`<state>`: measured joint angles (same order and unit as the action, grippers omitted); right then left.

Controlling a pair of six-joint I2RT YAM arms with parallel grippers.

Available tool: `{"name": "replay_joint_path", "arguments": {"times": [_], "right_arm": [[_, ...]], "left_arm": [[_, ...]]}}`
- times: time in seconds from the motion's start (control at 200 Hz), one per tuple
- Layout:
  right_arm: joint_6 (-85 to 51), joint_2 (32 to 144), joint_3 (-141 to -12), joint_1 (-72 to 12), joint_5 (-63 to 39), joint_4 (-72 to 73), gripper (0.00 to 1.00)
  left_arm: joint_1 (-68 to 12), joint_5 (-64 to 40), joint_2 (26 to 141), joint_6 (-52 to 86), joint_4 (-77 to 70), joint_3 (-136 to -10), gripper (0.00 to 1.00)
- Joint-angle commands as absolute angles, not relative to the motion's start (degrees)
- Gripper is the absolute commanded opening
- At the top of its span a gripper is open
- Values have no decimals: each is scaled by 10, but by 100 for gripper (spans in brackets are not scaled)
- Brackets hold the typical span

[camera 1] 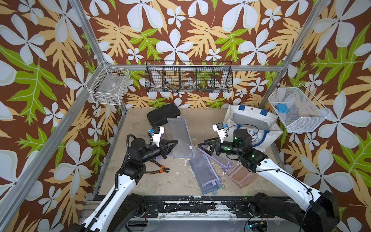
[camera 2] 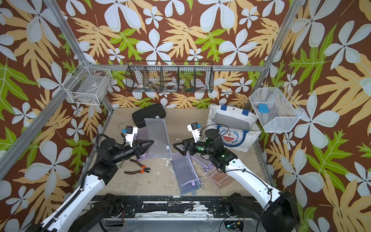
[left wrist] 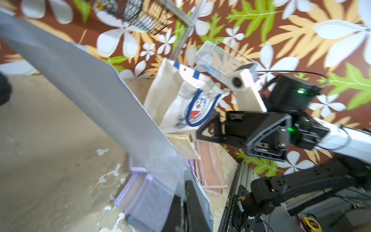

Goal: Put the pencil pouch into the canvas bag
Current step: Pick up the pencil case from the pencil case.

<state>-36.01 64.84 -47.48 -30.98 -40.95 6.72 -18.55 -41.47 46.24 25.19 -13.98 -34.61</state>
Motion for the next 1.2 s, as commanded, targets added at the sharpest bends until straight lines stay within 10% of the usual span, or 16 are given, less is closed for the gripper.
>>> {"name": "replay_joint_path", "arguments": {"times": [0.0, 0.345, 0.54, 0.816, 1.011, 1.196], "right_arm": [[-404, 656, -479, -310, -481, 145, 100], [-474, 678, -455, -309, -556, 295, 95], [-447, 646, -461, -309, -557, 281, 36], [-385, 616, -486, -309, -515, 177, 0], [-179, 582, -619, -309, -344, -105, 0], [33, 614, -804, -309, -23, -339, 0]], "left_arm": [[-211, -458, 439, 241, -204, -345, 0], [-278, -498, 446, 244, -215, -377, 0], [-284, -500, 457, 264, -249, -363, 0], [-285, -470, 478, 258, -246, -368, 0], [-285, -344, 485, 233, -178, -361, 90], [-284, -201, 494, 245, -128, -340, 100]]}}
